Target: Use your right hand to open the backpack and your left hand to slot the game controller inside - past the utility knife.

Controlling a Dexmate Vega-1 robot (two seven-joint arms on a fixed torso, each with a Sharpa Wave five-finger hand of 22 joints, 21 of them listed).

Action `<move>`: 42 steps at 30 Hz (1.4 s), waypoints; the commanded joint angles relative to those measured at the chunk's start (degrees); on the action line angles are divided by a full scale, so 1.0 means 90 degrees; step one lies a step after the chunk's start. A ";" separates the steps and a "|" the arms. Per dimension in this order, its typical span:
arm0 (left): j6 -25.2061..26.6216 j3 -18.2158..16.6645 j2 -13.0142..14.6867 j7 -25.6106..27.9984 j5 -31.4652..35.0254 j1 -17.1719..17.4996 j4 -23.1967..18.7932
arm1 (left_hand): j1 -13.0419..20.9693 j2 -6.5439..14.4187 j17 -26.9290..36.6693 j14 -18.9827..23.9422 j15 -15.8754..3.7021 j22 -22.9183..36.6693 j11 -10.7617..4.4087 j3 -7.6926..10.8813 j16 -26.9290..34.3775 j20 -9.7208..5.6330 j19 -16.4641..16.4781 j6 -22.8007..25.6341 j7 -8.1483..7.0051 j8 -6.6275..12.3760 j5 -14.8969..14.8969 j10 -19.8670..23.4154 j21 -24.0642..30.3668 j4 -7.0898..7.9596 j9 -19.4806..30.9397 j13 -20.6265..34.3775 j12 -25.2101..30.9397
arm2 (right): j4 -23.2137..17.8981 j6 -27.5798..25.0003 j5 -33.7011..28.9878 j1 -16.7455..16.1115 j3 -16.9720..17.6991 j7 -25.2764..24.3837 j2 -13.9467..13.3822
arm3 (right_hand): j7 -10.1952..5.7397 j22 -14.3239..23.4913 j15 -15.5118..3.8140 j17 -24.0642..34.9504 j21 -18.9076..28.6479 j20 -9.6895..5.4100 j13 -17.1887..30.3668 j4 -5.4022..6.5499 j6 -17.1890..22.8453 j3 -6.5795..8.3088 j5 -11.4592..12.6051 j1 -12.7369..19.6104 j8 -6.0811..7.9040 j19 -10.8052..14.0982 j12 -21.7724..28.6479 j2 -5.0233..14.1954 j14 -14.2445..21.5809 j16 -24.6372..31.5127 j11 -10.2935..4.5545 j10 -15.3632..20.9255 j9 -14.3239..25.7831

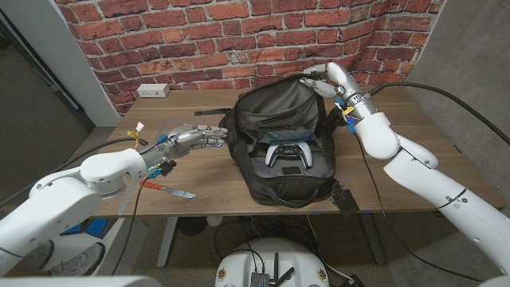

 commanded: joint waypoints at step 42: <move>-0.1346 0.0862 -0.0888 0.1292 0.0362 -0.0744 0.1369 | -0.0109 0.0047 0.0031 -0.0121 -0.0655 0.0034 -0.0055 0.0155 -0.0115 -0.0286 -0.0074 -0.0001 -0.0050 -0.0096 -0.0009 -0.0040 -0.0062 -0.0032 0.0026 0.0029 -0.0132 | -0.0585 -0.0162 -0.0270 -0.1091 0.0298 -0.0113 -0.0297 | -0.0097 -0.0007 -0.0567 0.0045 0.0105 -0.0986 0.0156 0.0016 0.0080 0.0031 0.0055 -0.0074 0.0075 -0.0120 0.0058 0.0009 -0.0059 -0.0066 -0.0044 0.0130 0.0033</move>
